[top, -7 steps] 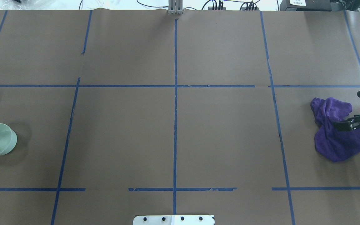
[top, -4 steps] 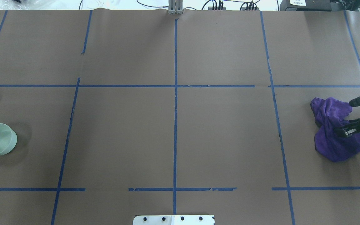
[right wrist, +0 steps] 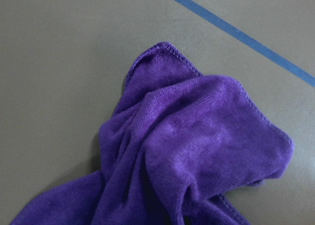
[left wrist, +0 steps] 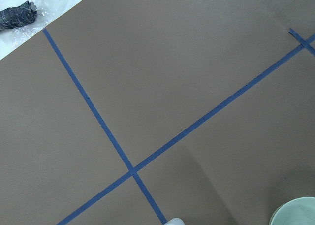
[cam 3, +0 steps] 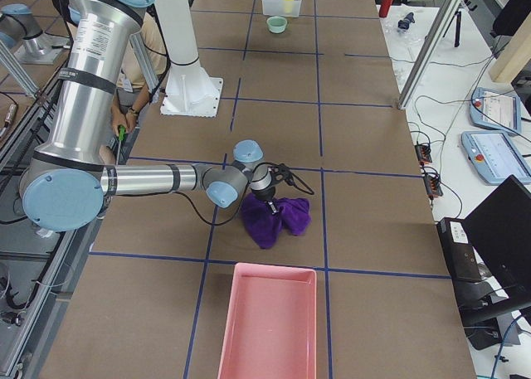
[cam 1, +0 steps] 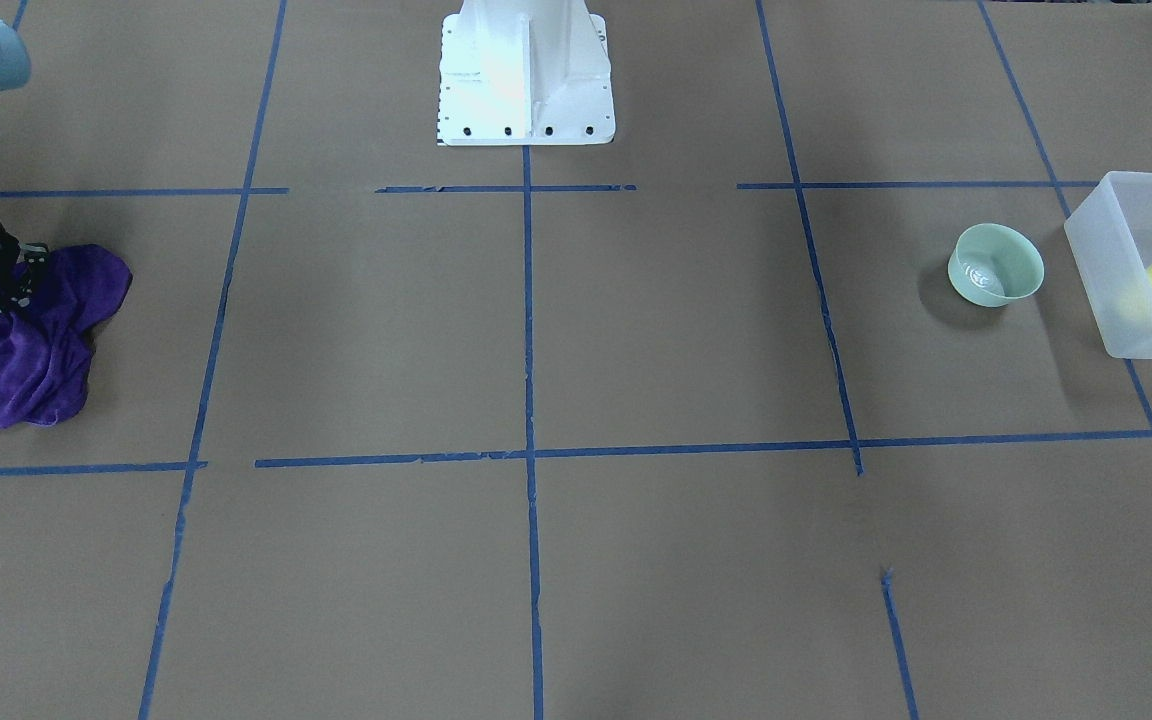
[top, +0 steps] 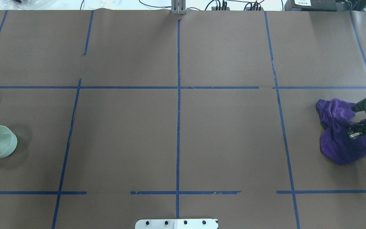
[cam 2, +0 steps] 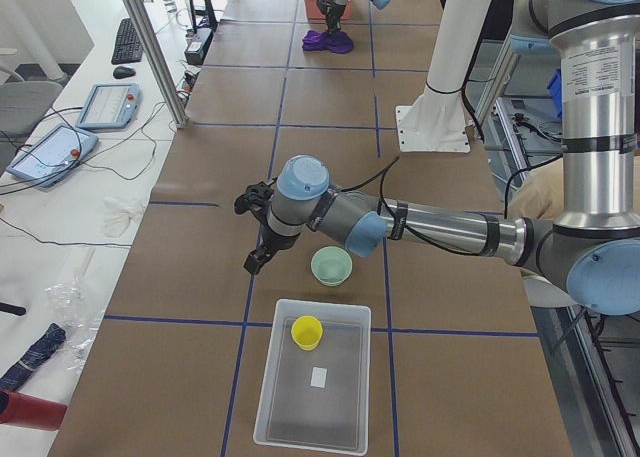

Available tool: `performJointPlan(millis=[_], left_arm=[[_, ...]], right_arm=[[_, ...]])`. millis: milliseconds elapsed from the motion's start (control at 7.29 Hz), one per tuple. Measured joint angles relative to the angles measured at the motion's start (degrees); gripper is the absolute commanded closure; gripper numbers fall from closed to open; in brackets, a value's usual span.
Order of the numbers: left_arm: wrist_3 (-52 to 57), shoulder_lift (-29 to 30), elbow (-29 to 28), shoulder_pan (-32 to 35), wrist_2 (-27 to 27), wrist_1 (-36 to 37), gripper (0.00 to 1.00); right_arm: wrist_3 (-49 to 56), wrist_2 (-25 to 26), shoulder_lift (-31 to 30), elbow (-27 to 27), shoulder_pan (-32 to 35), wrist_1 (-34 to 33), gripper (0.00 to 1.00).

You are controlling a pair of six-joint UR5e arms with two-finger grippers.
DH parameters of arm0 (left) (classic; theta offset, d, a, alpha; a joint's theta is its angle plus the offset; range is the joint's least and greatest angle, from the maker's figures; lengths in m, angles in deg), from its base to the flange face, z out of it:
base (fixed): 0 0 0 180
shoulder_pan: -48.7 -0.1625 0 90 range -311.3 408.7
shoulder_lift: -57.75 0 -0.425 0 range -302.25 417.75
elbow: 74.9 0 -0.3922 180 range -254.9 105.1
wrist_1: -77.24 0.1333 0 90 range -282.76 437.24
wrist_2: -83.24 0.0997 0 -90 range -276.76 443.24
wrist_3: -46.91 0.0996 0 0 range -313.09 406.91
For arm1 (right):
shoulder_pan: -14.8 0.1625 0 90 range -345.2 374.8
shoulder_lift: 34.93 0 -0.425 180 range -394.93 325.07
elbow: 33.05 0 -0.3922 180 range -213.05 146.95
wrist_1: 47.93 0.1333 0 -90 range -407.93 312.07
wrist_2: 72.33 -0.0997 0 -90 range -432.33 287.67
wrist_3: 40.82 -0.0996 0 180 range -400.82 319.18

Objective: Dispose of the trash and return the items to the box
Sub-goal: 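Lift the purple cloth and drop it into the pink box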

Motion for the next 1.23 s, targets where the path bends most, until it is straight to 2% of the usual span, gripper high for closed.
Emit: performJointPlan(millis=[274,411,686,823,960,1097,1234], left_arm=[[0.00,0.07,0.00,0.00,-0.01,0.00,0.00],[-0.02,0.12,0.00,0.00,0.01,0.00,0.00],[-0.07,0.22,0.00,0.00,0.07,0.00,0.00],[-0.08,0.24,0.02,0.00,0.07,0.00,0.00],[-0.11,0.25,0.05,0.00,0.08,0.00,0.00],[-0.17,0.25,0.07,0.00,0.08,0.00,0.00],[-0.22,0.26,0.08,0.00,0.08,0.00,0.00]], right_arm=[[8.93,-1.64,-0.04,-0.22,6.00,-1.16,1.00],[16.02,-4.75,0.10,-0.79,11.97,-4.13,1.00],[38.03,-11.66,3.01,-2.30,28.31,-16.46,1.00],[50.58,-13.50,4.94,-2.27,36.48,-23.60,1.00],[61.33,-14.08,6.51,-1.70,43.20,-29.60,0.84],[69.87,-14.12,7.58,0.09,48.70,-33.45,0.82],[75.82,-14.11,8.06,2.72,52.82,-34.87,0.48]])
